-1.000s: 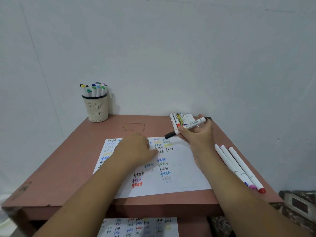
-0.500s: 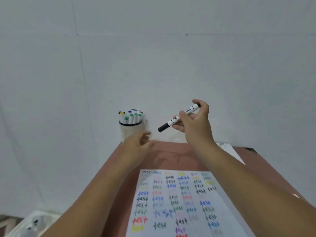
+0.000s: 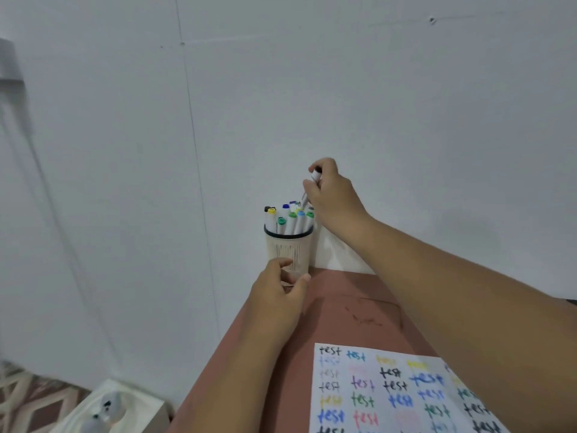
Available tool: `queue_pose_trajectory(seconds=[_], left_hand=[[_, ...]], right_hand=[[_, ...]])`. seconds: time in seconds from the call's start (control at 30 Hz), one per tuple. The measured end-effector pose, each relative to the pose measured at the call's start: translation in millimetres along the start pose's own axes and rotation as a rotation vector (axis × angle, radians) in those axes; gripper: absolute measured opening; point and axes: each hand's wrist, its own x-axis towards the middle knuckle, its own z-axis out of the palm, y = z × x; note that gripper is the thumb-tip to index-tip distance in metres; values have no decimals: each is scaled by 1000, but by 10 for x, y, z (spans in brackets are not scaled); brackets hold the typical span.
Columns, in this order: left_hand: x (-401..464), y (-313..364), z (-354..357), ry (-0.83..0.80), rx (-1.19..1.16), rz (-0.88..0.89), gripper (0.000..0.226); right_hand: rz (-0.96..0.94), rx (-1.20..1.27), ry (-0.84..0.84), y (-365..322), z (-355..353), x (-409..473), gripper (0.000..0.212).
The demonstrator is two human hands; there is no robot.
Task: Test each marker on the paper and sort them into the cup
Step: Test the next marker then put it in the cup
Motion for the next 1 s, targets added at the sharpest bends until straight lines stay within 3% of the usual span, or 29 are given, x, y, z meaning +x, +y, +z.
queue_pose_trajectory(seconds=[0.1, 0.27, 0.4, 0.57, 0.77, 1.0], left_hand=[[-5, -4, 7, 0, 29, 18, 38], [-31, 25, 25, -33, 63, 72, 34], [-77, 44, 16, -80, 82, 104, 33], [-153, 171, 16, -145, 41, 167, 36], [-271, 511, 256, -244, 64, 298, 50], [-418, 960, 854, -632, 269, 288, 82]], right_hand=[[25, -81, -117, 99, 164, 46, 25], [60, -166, -172, 131, 257, 50, 28], [38, -166, -179, 49, 186, -71, 48], [43, -26, -126, -1, -292, -301, 31], [178, -310, -214, 343, -1160, -662, 20], [501, -647, -287, 976, -1797, -1105, 24]])
